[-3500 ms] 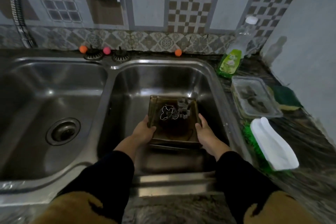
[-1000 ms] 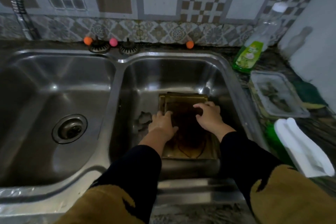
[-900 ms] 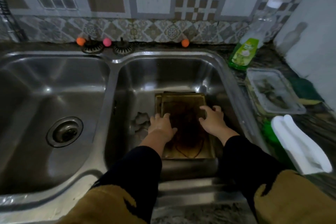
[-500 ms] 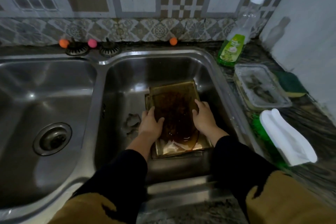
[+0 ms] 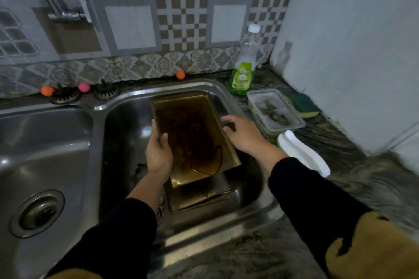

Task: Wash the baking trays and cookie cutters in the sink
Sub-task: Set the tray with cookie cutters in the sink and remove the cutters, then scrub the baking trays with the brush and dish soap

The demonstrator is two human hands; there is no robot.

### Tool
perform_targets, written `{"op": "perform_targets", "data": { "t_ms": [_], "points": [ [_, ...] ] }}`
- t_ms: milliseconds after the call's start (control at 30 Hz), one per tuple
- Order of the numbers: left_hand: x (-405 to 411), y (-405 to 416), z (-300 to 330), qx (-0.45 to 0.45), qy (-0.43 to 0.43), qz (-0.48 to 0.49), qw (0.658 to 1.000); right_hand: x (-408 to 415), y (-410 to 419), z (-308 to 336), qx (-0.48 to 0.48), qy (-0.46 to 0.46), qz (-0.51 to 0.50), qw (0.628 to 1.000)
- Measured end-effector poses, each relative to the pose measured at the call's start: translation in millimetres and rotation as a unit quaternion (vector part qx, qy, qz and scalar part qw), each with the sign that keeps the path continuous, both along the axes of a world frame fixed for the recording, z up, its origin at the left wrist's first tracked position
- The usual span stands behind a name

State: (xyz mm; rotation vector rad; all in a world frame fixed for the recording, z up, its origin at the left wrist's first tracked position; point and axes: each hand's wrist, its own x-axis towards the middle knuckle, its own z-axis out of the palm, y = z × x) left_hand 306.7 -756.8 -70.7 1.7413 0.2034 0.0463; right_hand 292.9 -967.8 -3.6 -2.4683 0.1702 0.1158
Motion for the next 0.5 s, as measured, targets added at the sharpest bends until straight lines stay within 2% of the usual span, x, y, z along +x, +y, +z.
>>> {"op": "perform_targets", "data": {
  "t_ms": [67, 133, 233, 300, 367, 433, 500],
  "points": [
    [1.2, -5.0, 4.1, 0.004, 0.002, 0.002, 1.000, -17.6, -22.8, 10.4, -0.116, -0.065, -0.018, 0.991],
    [2.1, -11.7, 7.7, 0.004, 0.008, 0.008, 1.000, -39.9, -47.0, 18.6, -0.199, -0.092, -0.054, 0.974],
    [2.1, -23.1, 11.8, 0.019, 0.008, 0.016, 1.000, -75.0, -72.4, 24.4, -0.274, -0.038, -0.103, 0.955],
    [2.5, -29.5, 12.9, 0.013, 0.006, 0.018, 1.000, -91.4, -81.1, 21.0, -0.285, 0.002, -0.120, 0.951],
    [3.6, -34.6, 14.1, 0.006, 0.008, 0.016, 1.000, -99.7, -83.7, 14.2, -0.251, 0.019, -0.132, 0.959],
    [3.4, -39.0, 15.7, -0.009, 0.015, 0.012, 1.000, -103.9, -82.3, 8.1, -0.212, 0.017, -0.152, 0.965],
    [1.1, -42.9, 16.9, -0.027, 0.018, 0.012, 0.999, -106.3, -81.0, 3.1, -0.215, 0.000, -0.169, 0.962]
  ]
}}
